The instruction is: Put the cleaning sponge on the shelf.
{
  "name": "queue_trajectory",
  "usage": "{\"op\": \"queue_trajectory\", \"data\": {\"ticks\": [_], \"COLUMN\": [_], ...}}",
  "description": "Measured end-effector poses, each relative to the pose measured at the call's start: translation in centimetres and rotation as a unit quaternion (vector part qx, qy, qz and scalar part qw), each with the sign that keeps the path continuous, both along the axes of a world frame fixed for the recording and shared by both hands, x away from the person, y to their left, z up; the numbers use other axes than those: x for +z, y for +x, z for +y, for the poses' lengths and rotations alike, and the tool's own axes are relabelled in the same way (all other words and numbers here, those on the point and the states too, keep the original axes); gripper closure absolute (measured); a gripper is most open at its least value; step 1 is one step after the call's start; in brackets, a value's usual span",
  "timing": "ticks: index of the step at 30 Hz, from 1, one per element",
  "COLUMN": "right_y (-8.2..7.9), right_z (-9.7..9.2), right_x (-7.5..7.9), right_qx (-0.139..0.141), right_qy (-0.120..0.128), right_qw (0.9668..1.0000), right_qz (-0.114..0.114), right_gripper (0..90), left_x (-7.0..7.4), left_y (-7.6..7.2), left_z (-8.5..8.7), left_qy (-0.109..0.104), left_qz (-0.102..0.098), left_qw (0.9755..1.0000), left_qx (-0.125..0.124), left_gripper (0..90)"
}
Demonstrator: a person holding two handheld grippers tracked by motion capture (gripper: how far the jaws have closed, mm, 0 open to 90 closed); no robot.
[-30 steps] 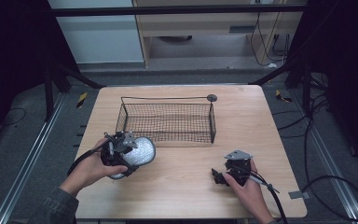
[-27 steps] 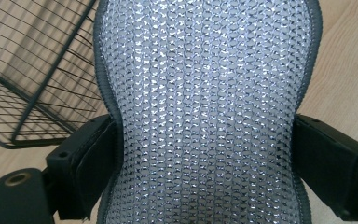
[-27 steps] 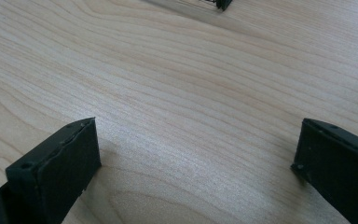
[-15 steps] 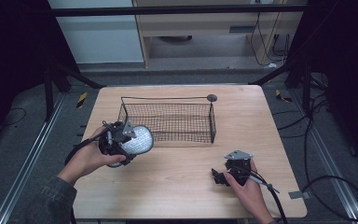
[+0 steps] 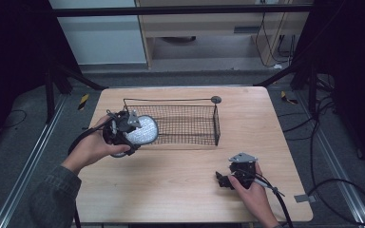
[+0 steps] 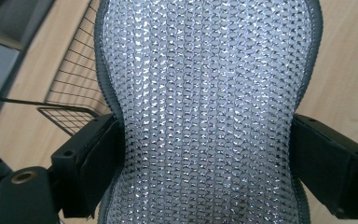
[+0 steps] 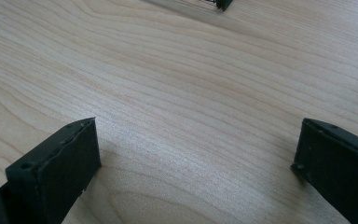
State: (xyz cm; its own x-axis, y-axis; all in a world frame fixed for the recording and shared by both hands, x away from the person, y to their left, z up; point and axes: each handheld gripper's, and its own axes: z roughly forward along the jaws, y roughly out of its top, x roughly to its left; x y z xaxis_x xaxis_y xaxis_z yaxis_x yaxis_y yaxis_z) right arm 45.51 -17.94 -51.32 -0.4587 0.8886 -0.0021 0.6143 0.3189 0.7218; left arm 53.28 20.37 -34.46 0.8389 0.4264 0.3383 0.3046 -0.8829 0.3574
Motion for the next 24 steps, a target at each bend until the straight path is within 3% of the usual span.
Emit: {"op": "queue_trajectory", "data": {"ticks": [9,13,16,24], "right_y": [0.1,0.1,0.1,0.1], "right_z": [-0.1,0.0,0.0,0.0], "right_x": [0.0,0.0,0.0,0.0], "right_qx": [0.004,0.004,0.004,0.004], "right_qy": [-0.001,-0.001,-0.001,-0.001], "right_qw": [1.0000,1.0000,1.0000,1.0000], "right_qz": [0.000,0.000,0.000,0.000], "right_gripper": [0.3,0.3,0.4,0.4], "left_x": [0.1,0.3,0.2,0.9], "left_y": [2.9,3.6,4.1,5.2], "left_z": [-0.6,-1.0,-1.3,-1.9], "left_qy": [0.020,0.017,0.031,0.037], "left_qz": [-0.010,-0.012,-0.014,-0.020], "left_qw": [0.9996,0.9996,0.9992,0.9986], "left_qx": [-0.017,-0.020,-0.024,-0.031], "left_gripper": [12.1,12.2,12.3,12.7]}}
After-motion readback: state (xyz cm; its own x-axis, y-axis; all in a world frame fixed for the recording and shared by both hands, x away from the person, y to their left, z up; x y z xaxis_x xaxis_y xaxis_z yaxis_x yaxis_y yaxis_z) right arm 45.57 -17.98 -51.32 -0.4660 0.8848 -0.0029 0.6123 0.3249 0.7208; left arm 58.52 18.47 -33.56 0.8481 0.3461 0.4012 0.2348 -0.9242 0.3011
